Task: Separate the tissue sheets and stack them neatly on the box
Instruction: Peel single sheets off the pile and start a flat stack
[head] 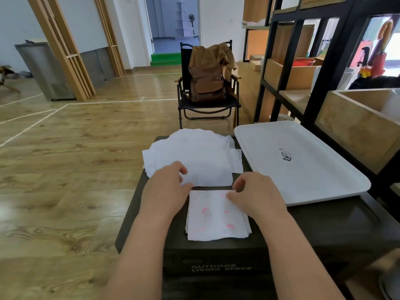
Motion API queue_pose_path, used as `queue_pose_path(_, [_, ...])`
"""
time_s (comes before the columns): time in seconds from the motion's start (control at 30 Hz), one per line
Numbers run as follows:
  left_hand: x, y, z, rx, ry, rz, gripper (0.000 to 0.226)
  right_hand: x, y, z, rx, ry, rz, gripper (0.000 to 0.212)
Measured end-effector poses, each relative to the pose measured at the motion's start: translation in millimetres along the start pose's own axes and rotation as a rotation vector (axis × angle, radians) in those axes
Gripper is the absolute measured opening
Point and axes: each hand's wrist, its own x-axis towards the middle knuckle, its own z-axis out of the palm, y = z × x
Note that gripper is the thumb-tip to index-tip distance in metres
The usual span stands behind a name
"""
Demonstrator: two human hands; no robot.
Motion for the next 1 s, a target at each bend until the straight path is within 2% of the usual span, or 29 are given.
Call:
queue_pose_path(0.07, [4.9, -1.2, 5.4, 0.013, 0.056, 0.119, 0.041, 1.2, 0.4, 1.5, 0.025, 0.038, -0.013, 0.014])
queue_pose_path(0.17, [12.5, 1.3, 16.1, 0.089, -0.016, 0.272, 0.05, 3.8, 0.6, 2.7, 0.091, 0.07, -0.05, 0.014])
queue_pose_path(0.33, [22.6, 1.9, 30.8, 0.186, 0.077, 0.287, 0.02, 5.4, 3.6, 3.8, 0.14, 0.074, -0.085, 0.01])
queue_pose_path(0.47, [26.8, 0.3, 33.5, 0.088, 0.188, 0.299, 0.012, 5.9, 5.4, 2.9, 0.149, 0.083, -0.097, 0.006])
queue_pose_path(0.57, [20.0, 3.9, 25.7, -0.142, 0.233, 0.26, 0.009, 6.0, 3.7, 1.4, 0.193, 0.118, -0.117, 0.006])
queue_pose_path(0.6, [16.5, 6.0, 20.4, -0.259, 0.245, 0.235, 0.005, 6.3, 3.1, 1.1, 0.217, 0.126, -0.127, 0.008])
queue_pose_path(0.7, [6.8, 14.3, 1.3, -0.715, 0.257, 0.085, 0.015, 7.2, 0.0, -0.5, 0.356, 0.073, -0.125, 0.012])
queue_pose_path(0.77, [1.6, 21.0, -10.9, -1.07, 0.185, -0.101, 0.018, 6.2, -4.4, -1.9, 0.546, -0.038, -0.103, 0.026])
queue_pose_path(0.83, [-2.3, 25.4, -18.5, -1.313, 0.074, -0.219, 0.02, 4.4, -10.2, -3.5, 0.738, -0.127, -0.088, 0.034])
queue_pose_path(0.93, [-3.1, 27.4, -22.2, -1.484, -0.027, -0.259, 0.02, 4.5, -16.5, -4.0, 0.92, -0.175, -0.066, 0.035])
queue_pose_path(1.0, [-3.8, 27.9, -21.5, -1.51, -0.072, -0.28, 0.024, 5.3, -18.2, -3.8, 1.012, -0.141, -0.064, 0.031])
